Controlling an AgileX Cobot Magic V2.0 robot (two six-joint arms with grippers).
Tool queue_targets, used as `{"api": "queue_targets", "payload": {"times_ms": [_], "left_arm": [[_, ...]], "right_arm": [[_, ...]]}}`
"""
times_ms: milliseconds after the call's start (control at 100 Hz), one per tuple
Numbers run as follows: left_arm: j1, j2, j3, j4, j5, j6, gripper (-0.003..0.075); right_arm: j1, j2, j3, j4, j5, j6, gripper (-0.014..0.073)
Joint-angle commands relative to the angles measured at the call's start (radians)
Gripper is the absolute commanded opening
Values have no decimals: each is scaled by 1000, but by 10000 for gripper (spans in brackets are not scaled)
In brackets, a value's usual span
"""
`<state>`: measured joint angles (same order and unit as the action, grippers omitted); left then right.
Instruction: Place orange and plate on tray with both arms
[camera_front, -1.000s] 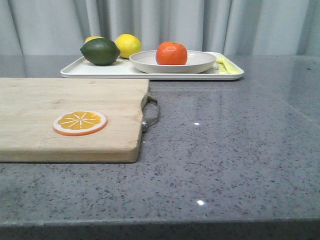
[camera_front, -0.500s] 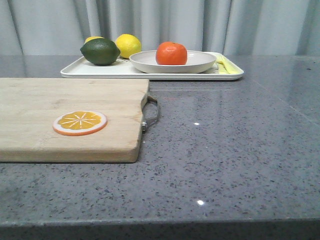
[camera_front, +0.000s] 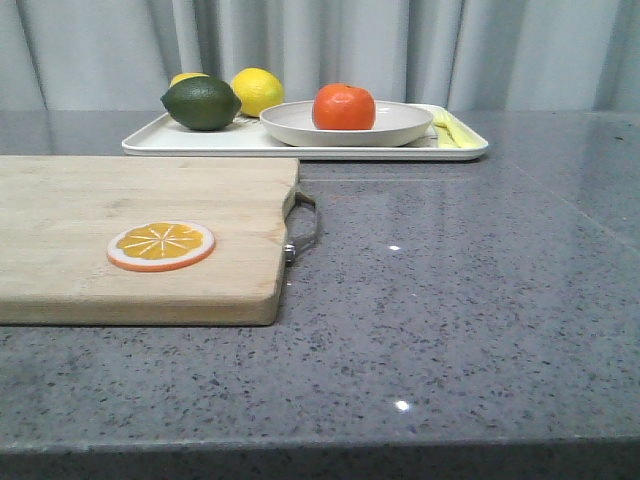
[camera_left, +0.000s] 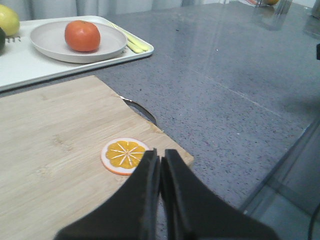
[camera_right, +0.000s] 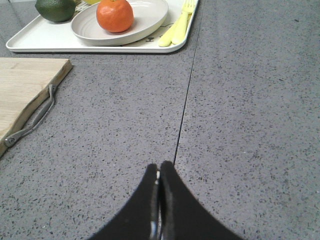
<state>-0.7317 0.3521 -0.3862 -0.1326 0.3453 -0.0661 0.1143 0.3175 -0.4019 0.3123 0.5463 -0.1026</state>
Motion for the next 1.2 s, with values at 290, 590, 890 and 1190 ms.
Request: {"api": "queue_targets", "payload": {"times_ms": [290, 590, 890, 1190], "left_arm": [[265, -103, 173, 13, -328, 3, -19], [562, -258, 297, 15, -345, 66, -19], [756, -364, 389, 15, -369, 80, -18], [790, -387, 409, 13, -365, 66, -18]], "right_arm": [[-5, 6, -27, 10, -72, -12, -68], [-5, 6, -27, 10, -72, -12, -68], [-5, 6, -27, 10, -72, -12, -68], [-5, 6, -27, 10, -72, -12, -68]]}}
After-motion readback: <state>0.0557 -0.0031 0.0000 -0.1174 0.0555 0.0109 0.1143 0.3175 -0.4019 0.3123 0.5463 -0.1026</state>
